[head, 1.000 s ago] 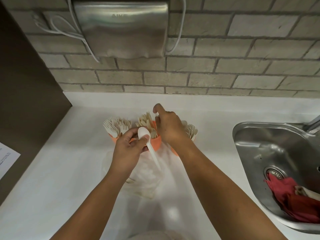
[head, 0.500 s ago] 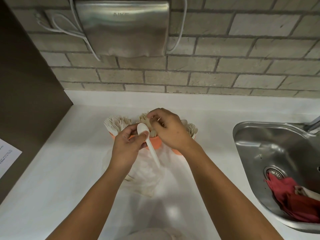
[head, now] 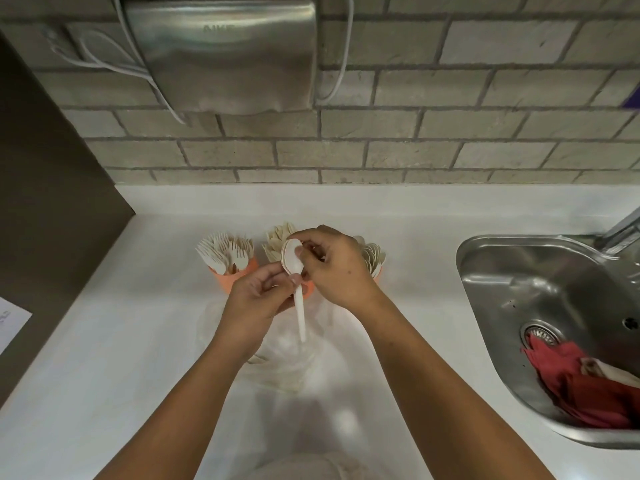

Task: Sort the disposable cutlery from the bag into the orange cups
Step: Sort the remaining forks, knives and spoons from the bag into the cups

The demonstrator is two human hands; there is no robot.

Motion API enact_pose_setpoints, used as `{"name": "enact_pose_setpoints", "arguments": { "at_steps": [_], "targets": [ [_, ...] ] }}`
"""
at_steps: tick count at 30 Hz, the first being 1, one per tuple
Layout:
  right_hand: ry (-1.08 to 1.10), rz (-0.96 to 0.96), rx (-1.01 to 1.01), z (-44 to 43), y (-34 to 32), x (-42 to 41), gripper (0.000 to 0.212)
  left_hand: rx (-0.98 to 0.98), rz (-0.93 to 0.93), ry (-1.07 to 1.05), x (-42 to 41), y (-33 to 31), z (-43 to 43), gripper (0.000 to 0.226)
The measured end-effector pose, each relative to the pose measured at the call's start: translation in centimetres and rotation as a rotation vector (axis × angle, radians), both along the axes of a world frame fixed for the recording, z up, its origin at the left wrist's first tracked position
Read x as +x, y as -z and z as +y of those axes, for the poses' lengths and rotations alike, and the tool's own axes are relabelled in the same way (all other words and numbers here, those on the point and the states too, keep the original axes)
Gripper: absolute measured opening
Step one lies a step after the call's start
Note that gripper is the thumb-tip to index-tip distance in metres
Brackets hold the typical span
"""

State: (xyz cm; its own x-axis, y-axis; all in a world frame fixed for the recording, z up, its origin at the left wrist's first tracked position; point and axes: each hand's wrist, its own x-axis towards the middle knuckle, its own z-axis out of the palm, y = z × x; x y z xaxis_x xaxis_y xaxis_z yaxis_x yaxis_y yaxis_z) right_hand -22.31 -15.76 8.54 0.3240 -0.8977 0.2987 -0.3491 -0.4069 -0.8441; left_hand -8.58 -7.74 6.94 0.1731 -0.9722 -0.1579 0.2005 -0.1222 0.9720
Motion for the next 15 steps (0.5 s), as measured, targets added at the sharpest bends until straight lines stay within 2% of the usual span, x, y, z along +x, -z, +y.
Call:
{"name": "enact_pose_setpoints", "arguments": {
  "at_steps": [3, 7, 11, 15],
  "targets": [
    [0.037, 0.011, -0.045, 0.1, -0.1, -0.2, 0.026, -0.008, 0.021, -0.011, 0.1, 0.0, -0.1, 0.023],
    [0.135, -0.081, -0.035, -0.1, -0.8, -0.9, 0.029, 0.021, 0.054, -0.04, 0.0, 0.4, -0.2, 0.022],
    [0.227, -0.276, 0.029, -1.2, -2.7, -2.8, 0.031, 0.037, 0.056, -0.044, -0.3, 0.6, -0.2, 0.018],
    [0.431, -0.277, -0.235, -3.5, -4.3, -6.3, 0.023, 0.045, 0.023, -0.046, -0.4, 0.8, -0.1, 0.019]
  ]
}}
